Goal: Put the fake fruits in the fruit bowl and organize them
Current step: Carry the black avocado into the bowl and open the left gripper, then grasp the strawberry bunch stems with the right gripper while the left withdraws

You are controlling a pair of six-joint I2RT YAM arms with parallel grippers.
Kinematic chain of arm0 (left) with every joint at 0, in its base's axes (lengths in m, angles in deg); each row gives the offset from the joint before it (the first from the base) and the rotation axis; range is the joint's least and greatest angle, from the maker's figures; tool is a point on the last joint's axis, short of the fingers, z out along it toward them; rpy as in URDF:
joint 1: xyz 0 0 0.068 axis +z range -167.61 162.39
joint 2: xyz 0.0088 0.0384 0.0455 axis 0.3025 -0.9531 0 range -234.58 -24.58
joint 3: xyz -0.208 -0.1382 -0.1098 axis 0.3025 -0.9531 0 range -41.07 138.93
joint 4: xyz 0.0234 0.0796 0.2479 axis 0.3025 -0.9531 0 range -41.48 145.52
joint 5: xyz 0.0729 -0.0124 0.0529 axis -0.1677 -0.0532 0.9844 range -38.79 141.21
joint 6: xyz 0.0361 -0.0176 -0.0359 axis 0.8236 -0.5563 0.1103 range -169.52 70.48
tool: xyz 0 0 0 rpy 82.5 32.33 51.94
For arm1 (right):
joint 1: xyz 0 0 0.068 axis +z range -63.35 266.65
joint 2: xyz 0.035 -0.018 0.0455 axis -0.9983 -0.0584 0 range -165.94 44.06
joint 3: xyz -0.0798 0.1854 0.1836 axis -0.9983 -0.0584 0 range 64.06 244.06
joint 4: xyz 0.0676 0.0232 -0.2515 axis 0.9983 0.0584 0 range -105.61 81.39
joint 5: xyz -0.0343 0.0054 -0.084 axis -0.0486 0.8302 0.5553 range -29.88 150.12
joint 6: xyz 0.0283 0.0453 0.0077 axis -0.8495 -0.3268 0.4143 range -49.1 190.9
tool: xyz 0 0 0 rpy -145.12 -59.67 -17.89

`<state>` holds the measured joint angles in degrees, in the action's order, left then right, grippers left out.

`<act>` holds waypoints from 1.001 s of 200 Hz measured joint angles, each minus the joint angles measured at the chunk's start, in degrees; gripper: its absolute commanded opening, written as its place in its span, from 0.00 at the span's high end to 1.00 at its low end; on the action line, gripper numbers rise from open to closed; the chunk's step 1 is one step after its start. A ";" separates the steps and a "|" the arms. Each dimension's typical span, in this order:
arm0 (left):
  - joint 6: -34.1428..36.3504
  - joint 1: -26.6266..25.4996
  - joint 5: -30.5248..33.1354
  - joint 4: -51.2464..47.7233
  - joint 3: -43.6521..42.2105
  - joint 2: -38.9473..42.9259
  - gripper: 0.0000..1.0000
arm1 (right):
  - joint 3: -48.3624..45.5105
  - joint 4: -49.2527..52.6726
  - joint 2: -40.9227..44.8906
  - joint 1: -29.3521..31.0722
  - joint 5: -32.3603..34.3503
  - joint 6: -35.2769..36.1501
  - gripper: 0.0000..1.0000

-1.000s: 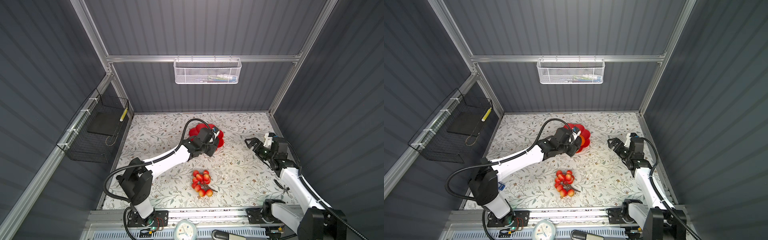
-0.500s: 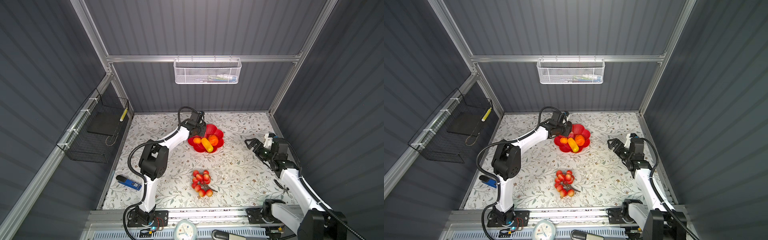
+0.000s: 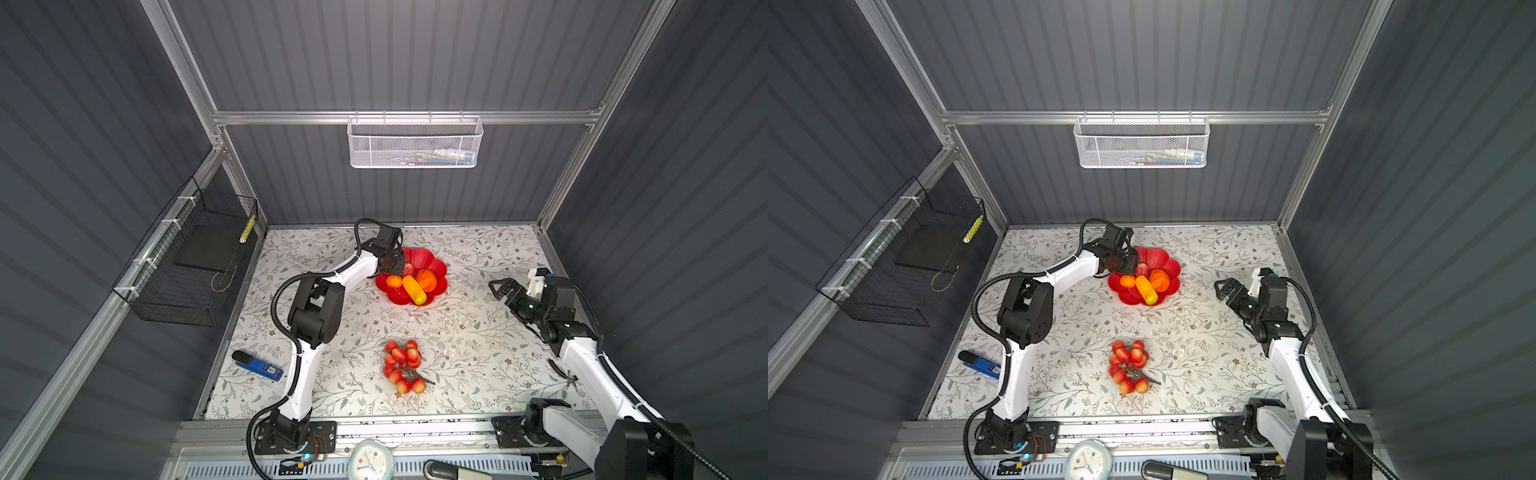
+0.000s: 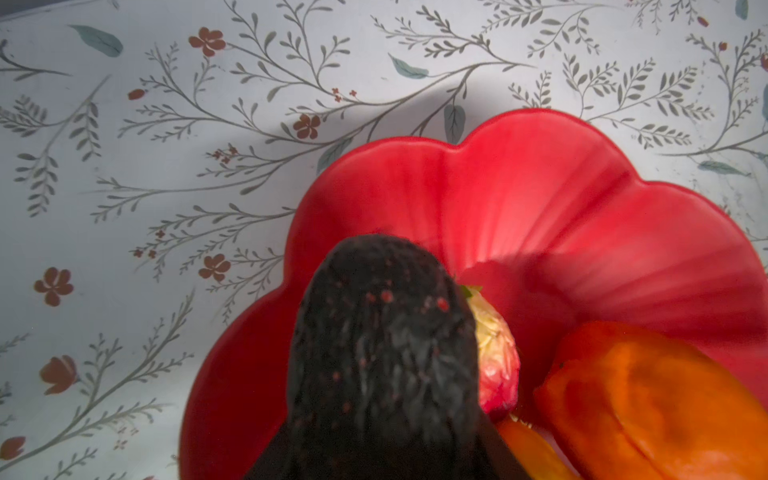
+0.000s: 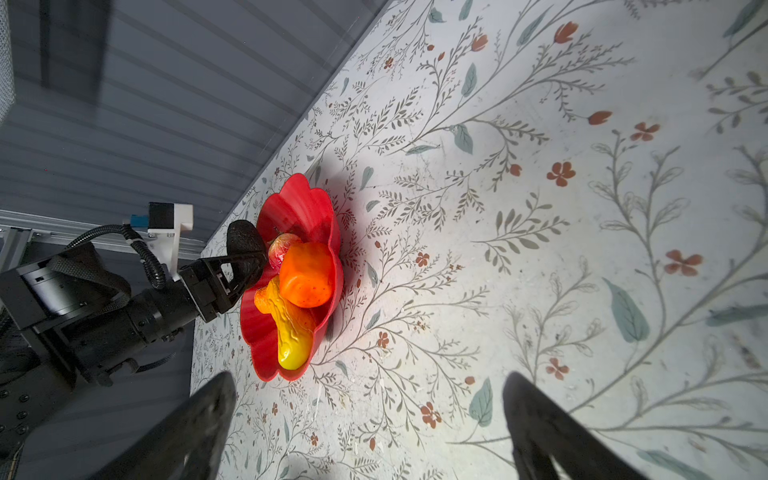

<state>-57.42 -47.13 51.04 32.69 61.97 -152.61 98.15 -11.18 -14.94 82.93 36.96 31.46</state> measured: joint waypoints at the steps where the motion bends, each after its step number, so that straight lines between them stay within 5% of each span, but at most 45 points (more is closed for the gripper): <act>1: -0.39 -0.02 -0.02 -0.02 0.00 -0.02 0.36 | 0.00 0.00 0.00 0.00 0.00 0.02 0.01; 61: -1.84 -0.07 -0.66 0.15 -0.02 1.97 0.10 | 2.64 4.79 0.04 0.00 0.90 2.78 0.03; 98: -2.19 -0.07 3.02 3.17 -3.28 13.55 0.01 | 8.35 11.28 0.72 2.80 3.50 6.91 0.07; 151: -4.09 0.00 14.95 15.30 -26.77 43.65 0.00 | 13.70 22.36 1.84 23.08 12.17 12.79 0.17; 200: -12.09 1.29 24.13 13.70 -54.05 61.75 0.00 | 6.10 29.42 4.76 41.68 16.15 12.90 0.42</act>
<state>-69.51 -45.84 75.17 46.39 7.92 -90.86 104.25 18.24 -10.18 124.61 53.12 44.36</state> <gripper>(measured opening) 0.997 0.619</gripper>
